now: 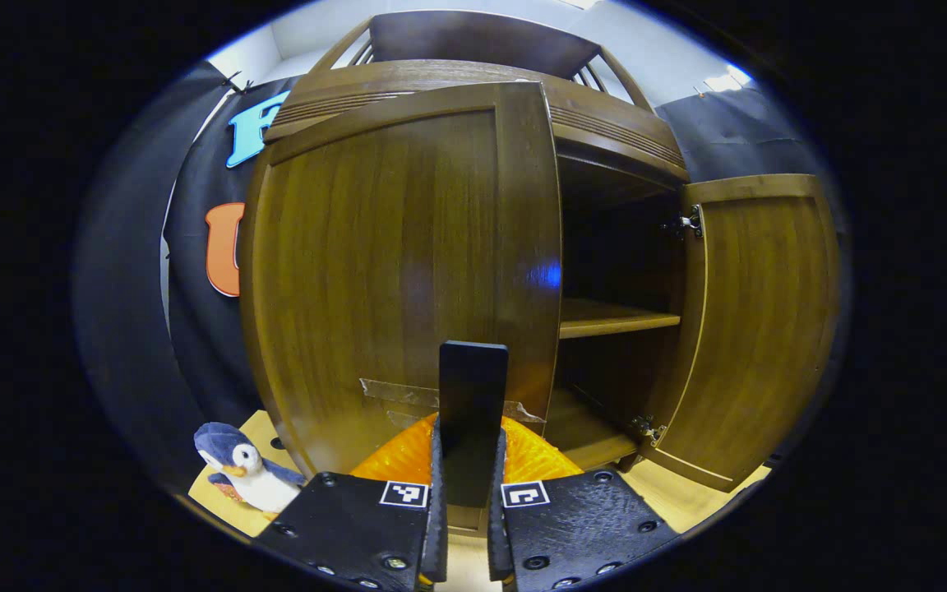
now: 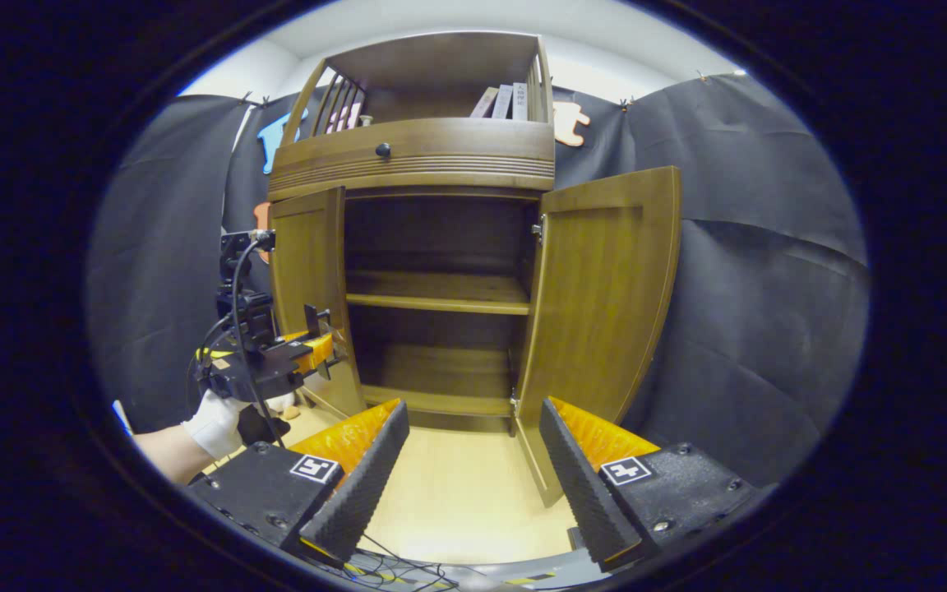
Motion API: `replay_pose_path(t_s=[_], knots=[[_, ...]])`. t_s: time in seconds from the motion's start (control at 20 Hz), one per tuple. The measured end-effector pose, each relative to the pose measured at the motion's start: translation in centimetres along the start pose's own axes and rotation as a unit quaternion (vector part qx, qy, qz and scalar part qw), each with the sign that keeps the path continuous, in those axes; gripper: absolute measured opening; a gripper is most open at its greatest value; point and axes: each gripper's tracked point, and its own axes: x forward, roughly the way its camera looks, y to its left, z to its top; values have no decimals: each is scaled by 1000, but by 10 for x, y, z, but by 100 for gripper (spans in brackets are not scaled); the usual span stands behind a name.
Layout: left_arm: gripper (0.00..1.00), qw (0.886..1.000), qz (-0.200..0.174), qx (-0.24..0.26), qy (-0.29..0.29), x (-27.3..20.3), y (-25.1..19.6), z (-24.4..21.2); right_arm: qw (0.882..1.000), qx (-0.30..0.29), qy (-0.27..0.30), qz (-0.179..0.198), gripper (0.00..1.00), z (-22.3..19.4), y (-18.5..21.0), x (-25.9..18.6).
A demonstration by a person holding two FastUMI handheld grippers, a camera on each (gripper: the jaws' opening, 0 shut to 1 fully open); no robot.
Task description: Open the right door of the double-door shoe cabinet with the right hand, and open the left door with the left hand.
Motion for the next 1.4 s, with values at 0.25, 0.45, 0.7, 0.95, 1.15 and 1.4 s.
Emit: replay_pose_path(t_s=[0.25,0.45,0.7,0.95,1.15,1.4], knots=[[18,1000,1,-7,3,-27,13,-3,1000,-5,-5,17,100,1,5,-1],[18,1000,8,-14,7,-50,22,-3,1000,-5,-6,24,100,3,7,-3],[9,1000,15,-13,8,-64,36,-5,999,-1,0,43,100,-2,13,0],[9,1000,27,-5,6,-86,55,-6,998,-2,0,66,100,-8,33,0],[9,1000,27,-11,2,-102,73,-9,996,-4,0,87,100,-9,46,0],[8,999,43,-15,0,-121,99,-11,995,-9,-2,102,100,-6,58,4]])
